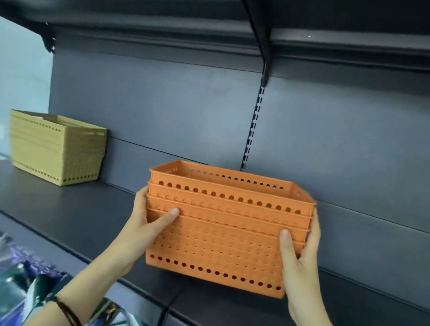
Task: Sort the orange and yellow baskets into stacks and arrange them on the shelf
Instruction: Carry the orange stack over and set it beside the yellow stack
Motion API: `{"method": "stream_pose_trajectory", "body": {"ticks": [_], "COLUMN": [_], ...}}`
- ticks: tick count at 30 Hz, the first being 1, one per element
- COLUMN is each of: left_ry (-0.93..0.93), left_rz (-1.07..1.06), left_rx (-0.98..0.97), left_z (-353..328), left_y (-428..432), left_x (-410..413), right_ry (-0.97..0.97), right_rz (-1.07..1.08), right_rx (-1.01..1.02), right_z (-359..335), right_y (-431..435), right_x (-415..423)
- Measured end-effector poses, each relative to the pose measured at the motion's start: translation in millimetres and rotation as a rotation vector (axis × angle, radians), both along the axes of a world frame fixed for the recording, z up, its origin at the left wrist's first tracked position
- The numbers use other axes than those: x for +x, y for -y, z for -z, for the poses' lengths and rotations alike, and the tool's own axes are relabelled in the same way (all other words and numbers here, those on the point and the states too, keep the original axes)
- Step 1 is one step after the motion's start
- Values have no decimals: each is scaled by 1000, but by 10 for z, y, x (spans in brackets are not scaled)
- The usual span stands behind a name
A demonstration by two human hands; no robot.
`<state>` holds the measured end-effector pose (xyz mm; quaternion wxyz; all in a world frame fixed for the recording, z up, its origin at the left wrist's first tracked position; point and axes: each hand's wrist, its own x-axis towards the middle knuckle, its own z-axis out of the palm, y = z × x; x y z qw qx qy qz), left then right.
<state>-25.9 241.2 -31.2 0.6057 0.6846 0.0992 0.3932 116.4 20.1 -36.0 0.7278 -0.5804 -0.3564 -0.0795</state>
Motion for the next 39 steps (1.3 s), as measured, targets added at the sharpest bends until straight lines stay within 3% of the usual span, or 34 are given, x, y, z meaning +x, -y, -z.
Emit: {"method": "stream_pose_trajectory", "body": {"ticks": [9, 16, 27, 39], "left_ry": [-59, -83, -58, -8], "left_rz": [-118, -41, 66, 101], "left_rx": [-8, 14, -67, 21], "left_z": [123, 239, 221, 301], "left_y": [-1530, -2507, -3546, -4387], "left_x": [-1045, -1377, -832, -118], "right_ry": [-82, -98, -120, -150], "right_rz": [-129, -93, -22, 92], "right_rx": [-19, 5, -69, -87], "right_z": [252, 336, 320, 305], "right_y": [-1709, -2613, -3503, -4232], "right_x": [-800, -1235, -983, -531]}}
